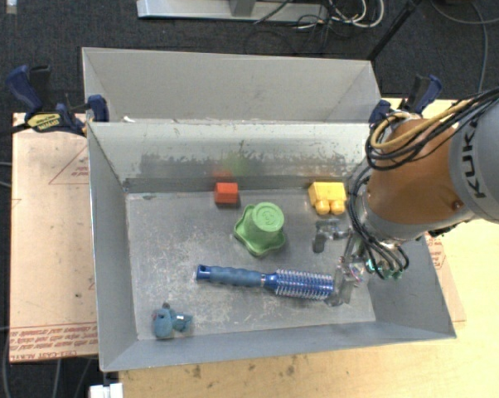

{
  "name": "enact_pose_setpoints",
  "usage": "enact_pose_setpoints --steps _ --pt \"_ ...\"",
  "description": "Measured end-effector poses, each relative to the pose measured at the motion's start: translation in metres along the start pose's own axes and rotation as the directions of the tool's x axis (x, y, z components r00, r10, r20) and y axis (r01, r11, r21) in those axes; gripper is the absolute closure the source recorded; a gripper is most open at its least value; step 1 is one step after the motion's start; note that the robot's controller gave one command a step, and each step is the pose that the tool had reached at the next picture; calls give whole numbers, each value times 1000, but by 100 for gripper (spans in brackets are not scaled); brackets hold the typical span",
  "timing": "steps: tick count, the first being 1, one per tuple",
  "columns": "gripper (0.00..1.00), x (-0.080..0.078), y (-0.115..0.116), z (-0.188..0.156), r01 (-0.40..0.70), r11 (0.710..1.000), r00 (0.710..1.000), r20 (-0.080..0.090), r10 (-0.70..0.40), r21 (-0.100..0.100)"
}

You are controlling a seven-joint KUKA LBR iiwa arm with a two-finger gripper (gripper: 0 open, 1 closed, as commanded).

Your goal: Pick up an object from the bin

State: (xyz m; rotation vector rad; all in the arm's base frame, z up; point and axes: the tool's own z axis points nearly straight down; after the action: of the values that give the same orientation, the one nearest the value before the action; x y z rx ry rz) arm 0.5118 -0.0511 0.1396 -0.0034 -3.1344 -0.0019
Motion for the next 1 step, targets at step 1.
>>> enact_pose_setpoints --steps 1 --pt "0 1 28 74 -4 1000 1000 1 4 -2"
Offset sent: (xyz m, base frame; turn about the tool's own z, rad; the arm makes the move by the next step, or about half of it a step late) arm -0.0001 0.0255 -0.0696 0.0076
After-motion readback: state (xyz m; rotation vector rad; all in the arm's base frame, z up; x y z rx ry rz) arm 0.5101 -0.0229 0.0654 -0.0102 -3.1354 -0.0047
